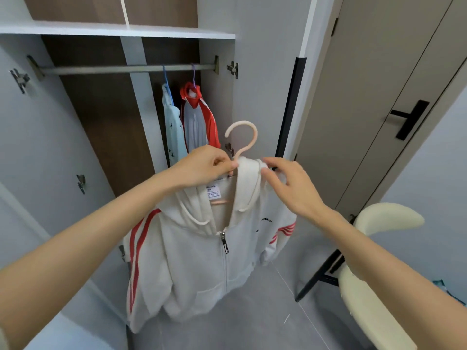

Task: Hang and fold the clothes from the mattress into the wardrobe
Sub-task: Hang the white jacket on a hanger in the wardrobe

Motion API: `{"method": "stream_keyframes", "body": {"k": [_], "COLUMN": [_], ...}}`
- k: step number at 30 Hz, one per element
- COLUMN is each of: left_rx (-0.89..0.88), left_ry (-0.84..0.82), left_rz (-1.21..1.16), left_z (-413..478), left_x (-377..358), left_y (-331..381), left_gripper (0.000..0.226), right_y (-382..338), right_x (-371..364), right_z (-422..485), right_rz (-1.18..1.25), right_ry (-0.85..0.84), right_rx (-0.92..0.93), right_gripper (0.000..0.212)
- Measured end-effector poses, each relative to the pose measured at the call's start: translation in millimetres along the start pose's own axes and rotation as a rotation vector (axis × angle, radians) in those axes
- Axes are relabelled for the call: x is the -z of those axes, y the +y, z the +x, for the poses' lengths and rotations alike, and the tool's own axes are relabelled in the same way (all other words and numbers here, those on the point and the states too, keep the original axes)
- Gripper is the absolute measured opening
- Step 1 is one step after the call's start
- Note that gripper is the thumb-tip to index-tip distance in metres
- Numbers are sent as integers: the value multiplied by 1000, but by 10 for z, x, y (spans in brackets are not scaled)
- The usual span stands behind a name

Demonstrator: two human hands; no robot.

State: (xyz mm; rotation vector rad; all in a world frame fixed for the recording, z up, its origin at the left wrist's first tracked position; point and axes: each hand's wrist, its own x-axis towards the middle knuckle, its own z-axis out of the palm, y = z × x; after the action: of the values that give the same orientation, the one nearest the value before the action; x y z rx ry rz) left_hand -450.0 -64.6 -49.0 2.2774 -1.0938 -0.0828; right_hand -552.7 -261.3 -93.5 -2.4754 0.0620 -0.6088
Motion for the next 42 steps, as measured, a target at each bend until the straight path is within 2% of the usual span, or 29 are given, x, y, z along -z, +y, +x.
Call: {"method": "stream_keyframes", "body": {"k": [2,4,7,9,11,13,14,16,17,18,19,20,21,22,24,26,29,31,33,35,38,40,42], "left_rx": [-10,-8,19,52,96,158,191,225,220,206,189,171,148,127,90,62,12,-30,-53,-63,-117,2,145], "left_ry": [24,33,31,46,92,127,137,145,142,138,131,120,102,81,44,24,-19,-24,-5,33,191,303,342], "left_rz": [40,40,21,41,55,44,32,-2,-30,-67,-102,-125,-129,-123,-108,-85,-93,-110,-139,-167,-68,-13,-4], "left_z": [-31,-77,-137,-170,-199,-226,-241,-262,-266,-268,-263,-244,-218,-183,-104,-37,10,0,-1,11,55,69,44], "left_x": [40,103,182,200,215,252,276,306,312,315,313,306,298,283,243,217,241,260,233,193,198,210,178], "left_y": [0,-43,-144,-233,-359,-527,-600,-710,-727,-715,-685,-648,-591,-534,-424,-338,-290,-267,-253,-259,-401,-628,-861], "left_gripper": [34,34,34,33,30,26,26,28,27,26,25,24,24,24,22,23,23,21,18,13,26,36,38], "right_y": [-138,-240,-322,-343,-328,-233,-164,-32,-1,22,20,-26,-116,-220,-402,-541,-619,-643,-665,-665,-617,-569,-528], "right_x": [-4,-14,-49,-56,-13,61,92,110,94,53,-3,-50,-88,-114,-134,-121,-78,-60,-90,-144,-143,-81,0], "right_z": [87,122,175,222,266,270,258,198,147,102,74,53,52,74,160,234,266,248,239,246,267,281,302], "right_rz": [98,155,114,143,312,465,421,181,51,-70,-151,-167,-122,-32,126,162,167,212,238,252,276,289,303], "right_ry": [-124,-123,-12,100,256,341,309,75,-72,-197,-266,-274,-242,-199,-189,-283,-443,-473,-427,-297,-144,-97,-60], "right_rx": [-86,-72,-51,-111,-243,-377,-409,-451,-474,-485,-471,-425,-355,-274,-154,-134,-175,-193,-177,-157,-177,-182,-198], "right_gripper": [33,24,12,14,22,27,27,25,36,57,77,88,87,78,46,26,13,3,11,21,31,35,31]}}
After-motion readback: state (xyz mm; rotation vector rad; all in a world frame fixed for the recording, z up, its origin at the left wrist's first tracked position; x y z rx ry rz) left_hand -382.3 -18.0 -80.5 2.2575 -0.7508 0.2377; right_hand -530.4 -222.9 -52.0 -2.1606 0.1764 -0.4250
